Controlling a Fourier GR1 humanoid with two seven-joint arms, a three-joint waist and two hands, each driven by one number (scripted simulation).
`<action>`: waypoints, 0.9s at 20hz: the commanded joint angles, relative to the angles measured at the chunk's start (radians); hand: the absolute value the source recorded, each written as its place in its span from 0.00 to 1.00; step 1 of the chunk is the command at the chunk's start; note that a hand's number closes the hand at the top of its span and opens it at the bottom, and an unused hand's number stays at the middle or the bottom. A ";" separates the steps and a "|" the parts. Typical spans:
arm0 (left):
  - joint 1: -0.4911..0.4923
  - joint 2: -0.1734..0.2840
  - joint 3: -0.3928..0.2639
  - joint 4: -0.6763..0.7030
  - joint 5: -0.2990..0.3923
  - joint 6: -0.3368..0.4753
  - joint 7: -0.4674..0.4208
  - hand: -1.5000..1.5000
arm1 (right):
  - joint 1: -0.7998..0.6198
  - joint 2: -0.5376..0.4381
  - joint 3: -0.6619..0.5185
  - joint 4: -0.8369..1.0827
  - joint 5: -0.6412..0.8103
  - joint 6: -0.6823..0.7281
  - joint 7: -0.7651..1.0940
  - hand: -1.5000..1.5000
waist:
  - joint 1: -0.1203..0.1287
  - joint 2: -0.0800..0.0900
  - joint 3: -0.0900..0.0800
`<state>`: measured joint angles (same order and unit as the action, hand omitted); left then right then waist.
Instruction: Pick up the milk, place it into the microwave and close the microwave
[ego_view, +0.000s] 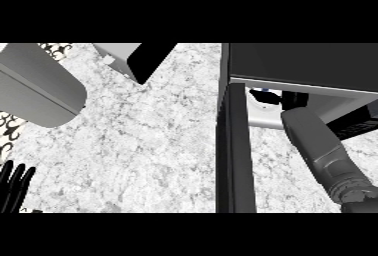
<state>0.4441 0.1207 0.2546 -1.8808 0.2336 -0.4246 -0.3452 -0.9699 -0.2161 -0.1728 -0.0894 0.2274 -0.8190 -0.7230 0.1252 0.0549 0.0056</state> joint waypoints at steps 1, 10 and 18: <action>-0.046 -0.003 -0.008 0.030 -0.003 0.017 0.026 0.00 | -0.018 0.007 0.015 0.018 0.019 0.008 0.004 0.00 | -0.015 -0.002 -0.001; 0.000 -0.018 -0.011 0.004 0.000 -0.004 0.002 0.00 | -0.017 0.034 0.007 0.005 0.017 -0.001 0.000 0.00 | -0.021 -0.014 -0.001; 0.079 -0.032 -0.007 -0.050 -0.019 -0.017 -0.032 0.00 | 0.045 0.047 -0.021 -0.021 -0.007 0.048 -0.061 0.00 | -0.042 -0.028 -0.001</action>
<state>0.4707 0.0967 0.2434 -1.8878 0.2065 -0.4303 -0.3707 -0.9484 -0.1870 -0.1794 -0.0942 0.2332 -0.7742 -0.7478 0.0964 0.0374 0.0049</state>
